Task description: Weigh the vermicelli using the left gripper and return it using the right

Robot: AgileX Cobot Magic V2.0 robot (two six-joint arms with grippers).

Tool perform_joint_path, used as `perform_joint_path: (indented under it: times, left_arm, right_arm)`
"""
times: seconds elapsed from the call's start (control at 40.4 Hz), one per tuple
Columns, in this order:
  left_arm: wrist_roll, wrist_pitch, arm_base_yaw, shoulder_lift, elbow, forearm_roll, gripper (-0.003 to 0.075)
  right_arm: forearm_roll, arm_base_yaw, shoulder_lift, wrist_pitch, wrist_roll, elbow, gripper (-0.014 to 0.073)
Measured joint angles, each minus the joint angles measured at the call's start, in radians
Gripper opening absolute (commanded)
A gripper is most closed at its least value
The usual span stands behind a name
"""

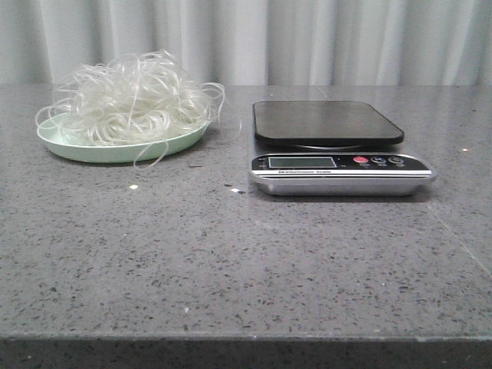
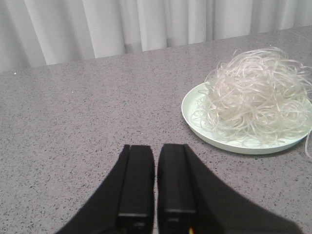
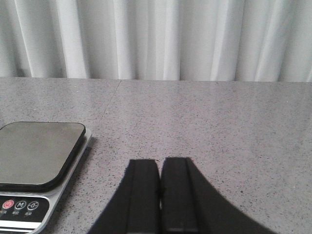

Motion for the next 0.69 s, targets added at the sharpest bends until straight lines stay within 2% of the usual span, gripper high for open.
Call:
perform_joint_path:
  times: [0.544, 0.693]
  left_arm:
    - [-0.002, -0.008, 0.000, -0.017, 0.000, 0.017, 0.0137]
    - [-0.079, -0.037, 0.033, -0.070, 0.035, 0.040, 0.0137]
  right_arm:
    - [0.000, 0.000, 0.000, 0.001, 0.000, 0.000, 0.0150]
    - [0.000, 0.000, 0.000, 0.001, 0.000, 0.000, 0.0150]
